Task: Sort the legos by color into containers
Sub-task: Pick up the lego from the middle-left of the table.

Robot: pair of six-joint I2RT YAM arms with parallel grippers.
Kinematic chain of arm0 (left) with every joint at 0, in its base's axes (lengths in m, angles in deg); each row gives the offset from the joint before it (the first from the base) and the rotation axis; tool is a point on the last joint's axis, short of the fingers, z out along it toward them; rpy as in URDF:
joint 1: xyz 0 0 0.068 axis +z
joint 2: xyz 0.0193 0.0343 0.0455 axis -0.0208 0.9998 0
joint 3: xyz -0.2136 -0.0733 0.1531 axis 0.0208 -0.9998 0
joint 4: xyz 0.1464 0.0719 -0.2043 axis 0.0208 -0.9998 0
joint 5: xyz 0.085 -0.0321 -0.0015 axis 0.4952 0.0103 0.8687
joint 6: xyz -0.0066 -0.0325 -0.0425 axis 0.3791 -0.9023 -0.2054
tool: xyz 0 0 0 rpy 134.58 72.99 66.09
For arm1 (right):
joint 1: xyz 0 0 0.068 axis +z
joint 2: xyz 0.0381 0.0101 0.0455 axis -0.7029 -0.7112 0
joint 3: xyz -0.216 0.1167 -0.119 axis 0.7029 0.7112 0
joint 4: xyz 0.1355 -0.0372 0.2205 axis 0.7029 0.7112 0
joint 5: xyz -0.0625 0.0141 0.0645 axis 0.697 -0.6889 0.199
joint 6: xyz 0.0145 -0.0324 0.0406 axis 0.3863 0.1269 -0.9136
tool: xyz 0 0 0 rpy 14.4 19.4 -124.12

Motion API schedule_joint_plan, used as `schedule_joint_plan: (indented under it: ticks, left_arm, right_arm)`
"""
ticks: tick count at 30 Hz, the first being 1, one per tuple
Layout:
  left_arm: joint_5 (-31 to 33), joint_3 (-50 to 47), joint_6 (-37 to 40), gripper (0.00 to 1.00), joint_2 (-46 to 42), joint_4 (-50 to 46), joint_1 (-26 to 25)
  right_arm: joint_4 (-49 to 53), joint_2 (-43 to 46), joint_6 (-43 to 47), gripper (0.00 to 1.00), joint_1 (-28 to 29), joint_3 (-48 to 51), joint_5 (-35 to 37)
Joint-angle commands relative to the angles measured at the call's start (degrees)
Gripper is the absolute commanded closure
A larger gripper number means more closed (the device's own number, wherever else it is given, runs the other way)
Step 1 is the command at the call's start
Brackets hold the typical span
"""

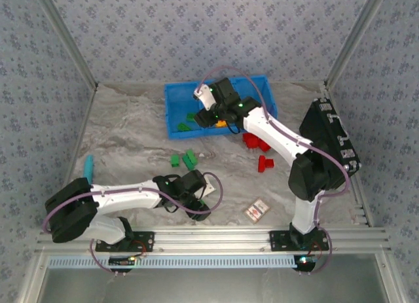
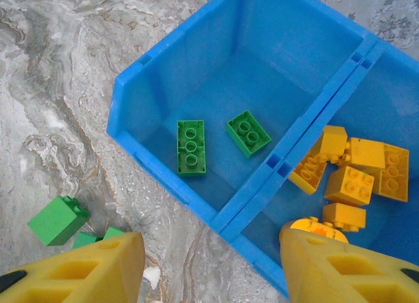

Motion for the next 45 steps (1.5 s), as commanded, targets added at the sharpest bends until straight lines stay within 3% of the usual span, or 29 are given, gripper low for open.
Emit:
schedule_joint_plan:
  ticks: [1, 17, 27, 37, 45]
  left_arm:
    - [-0.02, -0.29, -2.29, 0.36, 1.31, 2.41, -0.53]
    - [1.53, -0.15, -3.57, 0.57, 4.2, 1.41, -0.55]
    - [6.54, 4.81, -0.56, 0.61, 1.99, -4.38, 0.17]
    - [7.55, 17.59, 15.48, 0.61, 0.8, -9.36, 15.58]
    - [8.04, 27.56, 23.48, 0.63, 8.58, -6.25, 28.17]
  right_arm:
    - [-0.69, 2.89, 1.05, 0.42, -0.31, 0.63, 1.31]
    - [0.63, 8.84, 1.05, 0.41, -0.8, 3.83, 4.07]
    - [1.99, 14.9, -0.82, 0.41, -2.55, 7.74, 6.01]
    - [3.67, 24.78, -3.9, 0.4, -5.02, 16.93, 7.76]
    - [7.22, 36.37, -8.27, 0.38, -5.15, 25.69, 10.55]
